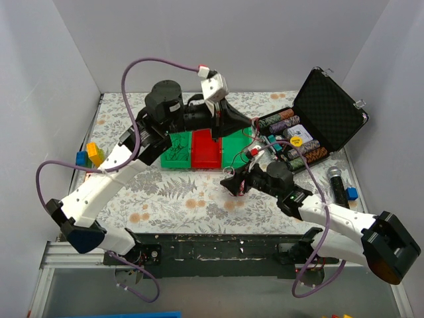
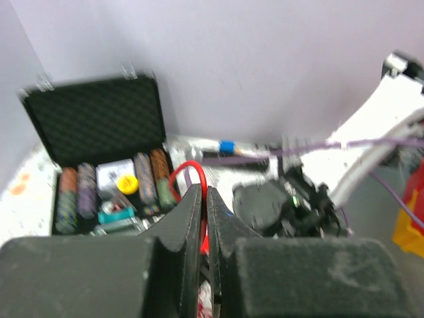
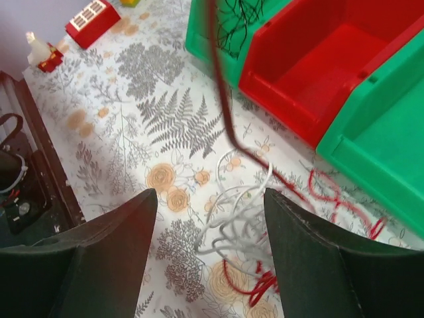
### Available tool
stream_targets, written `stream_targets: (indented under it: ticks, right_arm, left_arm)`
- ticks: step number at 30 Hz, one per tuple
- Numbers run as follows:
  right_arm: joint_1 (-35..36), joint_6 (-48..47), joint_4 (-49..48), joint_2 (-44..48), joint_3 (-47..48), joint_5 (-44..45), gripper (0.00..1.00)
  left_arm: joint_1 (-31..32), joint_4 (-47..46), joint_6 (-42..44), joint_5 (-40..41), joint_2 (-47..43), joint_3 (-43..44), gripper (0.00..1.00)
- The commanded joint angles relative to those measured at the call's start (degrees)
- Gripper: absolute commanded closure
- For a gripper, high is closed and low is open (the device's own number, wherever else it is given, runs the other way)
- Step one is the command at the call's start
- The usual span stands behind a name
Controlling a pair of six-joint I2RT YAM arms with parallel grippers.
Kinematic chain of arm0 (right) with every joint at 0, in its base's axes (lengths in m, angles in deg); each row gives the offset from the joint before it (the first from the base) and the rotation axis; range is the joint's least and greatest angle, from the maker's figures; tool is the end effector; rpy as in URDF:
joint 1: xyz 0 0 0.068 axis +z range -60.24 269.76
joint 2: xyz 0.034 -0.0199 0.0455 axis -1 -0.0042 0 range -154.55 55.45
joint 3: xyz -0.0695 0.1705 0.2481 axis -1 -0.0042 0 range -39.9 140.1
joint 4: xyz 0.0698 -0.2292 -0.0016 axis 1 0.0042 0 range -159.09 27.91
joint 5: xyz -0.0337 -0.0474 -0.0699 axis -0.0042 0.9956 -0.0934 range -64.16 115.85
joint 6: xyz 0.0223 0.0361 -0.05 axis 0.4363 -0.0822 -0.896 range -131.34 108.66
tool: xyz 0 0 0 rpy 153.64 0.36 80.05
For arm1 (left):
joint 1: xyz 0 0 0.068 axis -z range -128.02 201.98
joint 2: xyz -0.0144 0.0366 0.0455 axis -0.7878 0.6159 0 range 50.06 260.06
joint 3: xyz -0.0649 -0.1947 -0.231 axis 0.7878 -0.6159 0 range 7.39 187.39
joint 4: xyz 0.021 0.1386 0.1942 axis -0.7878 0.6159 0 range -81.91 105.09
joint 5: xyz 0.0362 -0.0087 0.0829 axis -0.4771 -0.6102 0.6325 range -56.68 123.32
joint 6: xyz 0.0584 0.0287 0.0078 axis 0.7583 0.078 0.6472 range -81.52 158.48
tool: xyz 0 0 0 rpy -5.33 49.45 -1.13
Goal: Untangle the cables
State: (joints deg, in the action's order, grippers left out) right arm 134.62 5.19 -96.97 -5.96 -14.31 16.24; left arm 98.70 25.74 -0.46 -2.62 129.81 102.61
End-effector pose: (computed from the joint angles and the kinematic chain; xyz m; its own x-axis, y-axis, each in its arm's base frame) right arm 0.1458 0.1573 0.2797 -0.3250 0.0722 -0.9429 -0.7513 0.5859 0.3038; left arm 0.1695 -0.2241 0.5225 -0.6434 -0.0591 -0.7633 0.7549 0.1169 -0.6453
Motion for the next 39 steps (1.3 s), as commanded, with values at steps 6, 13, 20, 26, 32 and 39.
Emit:
stream_targets:
  ticks: [6, 13, 20, 26, 32, 39]
  right_arm:
    - [0.1, 2.5, -5.9, -3.5, -5.9, -1.9, 0.32]
    - [0.1, 0.9, -1.4, -7.5, -4.2, -1.2, 0.33]
    - [0.1, 0.6, -0.6, -9.2, -3.3, -1.1, 0.33]
    - [0.1, 0.3, 0.1, -9.9, -2.6, -1.7, 0.33]
    - [0.1, -0.3, 1.5, -8.6, -2.6, -1.7, 0.33]
    - [0.1, -0.8, 2.8, -4.2, -4.0, -1.1, 0.33]
  left_arm:
    - [0.2, -2.6, 3.0, 4.7, 5.0, 24.3, 1.0]
    - [0.2, -10.9, 7.0, 9.1, 7.4, 32.9, 1.0]
    - [0.2, -22.3, 16.8, 13.2, 8.9, 36.3, 1.0]
    - [0.2, -33.1, 23.8, 12.9, 8.5, 34.9, 1.0]
    - [0.4, -48.8, 36.3, 13.4, 10.6, 34.8, 1.0]
    - [1.2, -54.5, 47.3, 11.2, 11.0, 32.8, 1.0]
